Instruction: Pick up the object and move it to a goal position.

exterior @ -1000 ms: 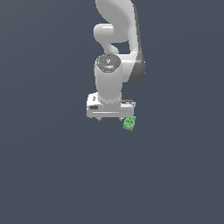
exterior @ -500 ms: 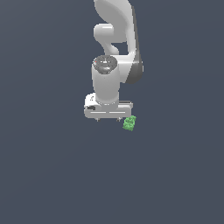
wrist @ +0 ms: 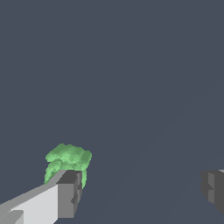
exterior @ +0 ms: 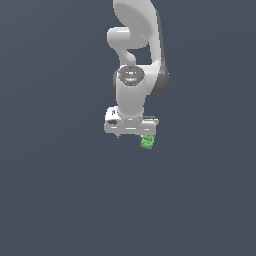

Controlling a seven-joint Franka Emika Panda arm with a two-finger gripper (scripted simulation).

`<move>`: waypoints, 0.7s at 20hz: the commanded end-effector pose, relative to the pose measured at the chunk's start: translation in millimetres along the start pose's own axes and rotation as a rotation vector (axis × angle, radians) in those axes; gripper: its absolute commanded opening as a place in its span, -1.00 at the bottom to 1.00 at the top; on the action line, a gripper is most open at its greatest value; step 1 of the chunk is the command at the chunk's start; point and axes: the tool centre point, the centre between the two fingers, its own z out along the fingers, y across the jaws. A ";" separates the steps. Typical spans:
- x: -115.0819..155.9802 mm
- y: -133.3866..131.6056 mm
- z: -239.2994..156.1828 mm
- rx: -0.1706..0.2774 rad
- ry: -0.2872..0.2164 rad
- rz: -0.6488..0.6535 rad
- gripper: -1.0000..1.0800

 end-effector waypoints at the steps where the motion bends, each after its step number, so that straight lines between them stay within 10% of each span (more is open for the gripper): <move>1: -4.8 -10.6 4.4 -0.001 0.002 0.028 0.92; 14: -40.1 -70.9 30.4 -0.002 0.015 0.207 0.92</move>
